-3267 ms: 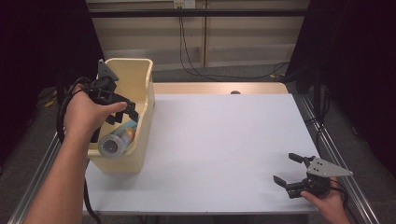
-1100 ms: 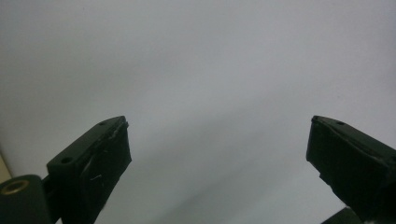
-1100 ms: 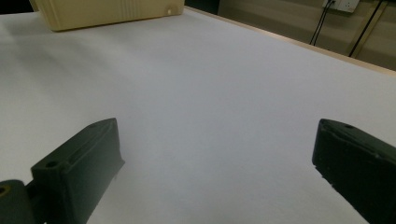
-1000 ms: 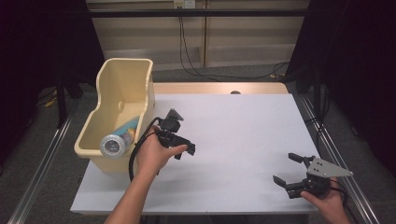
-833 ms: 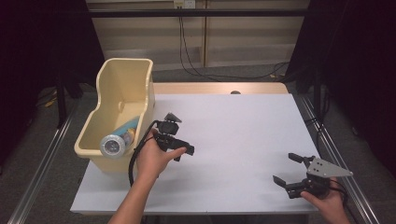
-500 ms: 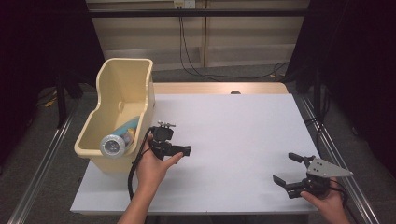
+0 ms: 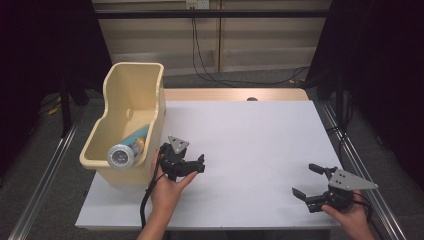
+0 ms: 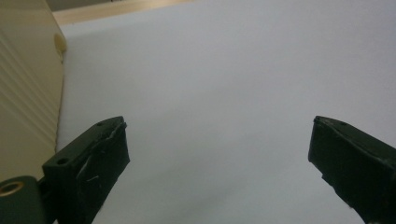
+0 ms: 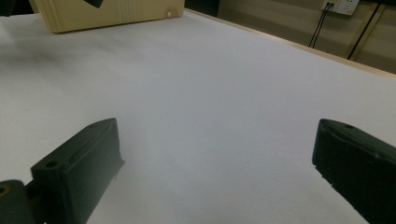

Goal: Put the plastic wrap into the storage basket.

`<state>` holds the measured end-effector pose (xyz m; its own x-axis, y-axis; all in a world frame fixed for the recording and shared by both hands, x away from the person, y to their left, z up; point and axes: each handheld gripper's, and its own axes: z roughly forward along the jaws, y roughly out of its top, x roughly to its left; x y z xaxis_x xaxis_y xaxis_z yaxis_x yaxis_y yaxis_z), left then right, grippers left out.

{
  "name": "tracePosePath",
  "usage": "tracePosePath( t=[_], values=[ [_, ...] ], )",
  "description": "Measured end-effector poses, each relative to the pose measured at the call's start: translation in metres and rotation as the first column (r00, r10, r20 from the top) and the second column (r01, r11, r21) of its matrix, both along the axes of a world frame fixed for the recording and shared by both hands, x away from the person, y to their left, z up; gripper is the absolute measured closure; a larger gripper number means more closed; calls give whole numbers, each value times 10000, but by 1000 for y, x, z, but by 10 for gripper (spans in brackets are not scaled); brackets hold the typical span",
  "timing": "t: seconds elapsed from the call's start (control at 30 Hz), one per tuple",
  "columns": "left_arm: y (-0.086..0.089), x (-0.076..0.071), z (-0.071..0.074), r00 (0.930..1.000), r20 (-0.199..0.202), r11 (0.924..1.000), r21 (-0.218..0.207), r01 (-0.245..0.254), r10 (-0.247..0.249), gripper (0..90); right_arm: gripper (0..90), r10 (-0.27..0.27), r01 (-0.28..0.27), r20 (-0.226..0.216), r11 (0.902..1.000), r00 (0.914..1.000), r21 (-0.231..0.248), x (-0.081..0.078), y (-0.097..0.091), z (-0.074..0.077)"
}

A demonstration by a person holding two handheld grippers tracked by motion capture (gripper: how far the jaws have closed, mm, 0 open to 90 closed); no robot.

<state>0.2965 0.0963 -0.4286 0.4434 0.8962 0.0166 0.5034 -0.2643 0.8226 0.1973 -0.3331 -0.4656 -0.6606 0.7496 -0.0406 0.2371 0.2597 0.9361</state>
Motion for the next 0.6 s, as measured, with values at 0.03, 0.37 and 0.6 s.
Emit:
tracePosePath(
  t=[0.03,0.37,0.6],
  values=[
    [1,-2,-2,9990,451,10000,-39,-37,39,47,8,19,-19,-2,10000,10000,-5,0,0,0],
    [4,-9,-6,9880,1538,9998,-164,-114,138,38,8,31,-31,-3,10000,10000,31,0,0,0],
    [6,-12,-9,9811,1933,9993,-356,-56,124,39,8,51,-51,-8,10000,10000,17,0,1,0]
  ],
)
